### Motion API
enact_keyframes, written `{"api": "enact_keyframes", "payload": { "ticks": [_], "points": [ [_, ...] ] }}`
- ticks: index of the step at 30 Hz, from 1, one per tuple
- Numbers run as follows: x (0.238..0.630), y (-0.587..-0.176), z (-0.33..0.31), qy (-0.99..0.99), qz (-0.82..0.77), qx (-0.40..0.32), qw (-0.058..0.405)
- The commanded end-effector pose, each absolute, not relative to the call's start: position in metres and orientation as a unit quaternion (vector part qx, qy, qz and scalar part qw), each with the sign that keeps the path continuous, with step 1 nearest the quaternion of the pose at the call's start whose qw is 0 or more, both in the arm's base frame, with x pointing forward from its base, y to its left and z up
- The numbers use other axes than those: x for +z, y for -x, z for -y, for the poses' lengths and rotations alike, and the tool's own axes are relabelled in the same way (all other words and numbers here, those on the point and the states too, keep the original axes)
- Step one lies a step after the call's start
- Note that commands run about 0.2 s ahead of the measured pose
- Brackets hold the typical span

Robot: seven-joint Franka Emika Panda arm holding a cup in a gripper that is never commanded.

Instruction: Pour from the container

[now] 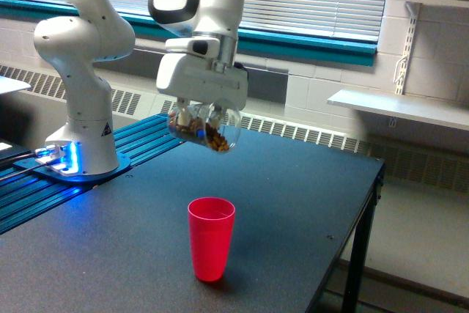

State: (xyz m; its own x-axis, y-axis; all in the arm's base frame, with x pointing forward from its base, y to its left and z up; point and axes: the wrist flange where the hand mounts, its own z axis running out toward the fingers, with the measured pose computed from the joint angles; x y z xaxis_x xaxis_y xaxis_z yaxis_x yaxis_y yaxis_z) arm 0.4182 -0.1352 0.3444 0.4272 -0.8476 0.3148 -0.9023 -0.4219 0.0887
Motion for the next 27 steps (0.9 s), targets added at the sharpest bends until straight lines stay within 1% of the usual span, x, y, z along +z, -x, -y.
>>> {"api": "enact_keyframes", "payload": {
  "ticks": [1,27],
  "points": [
    [0.341,-0.416,0.157,-0.833,0.53,0.106,0.119],
    [0.324,-0.411,0.212,-0.824,0.547,0.081,0.125]
  ]
}}
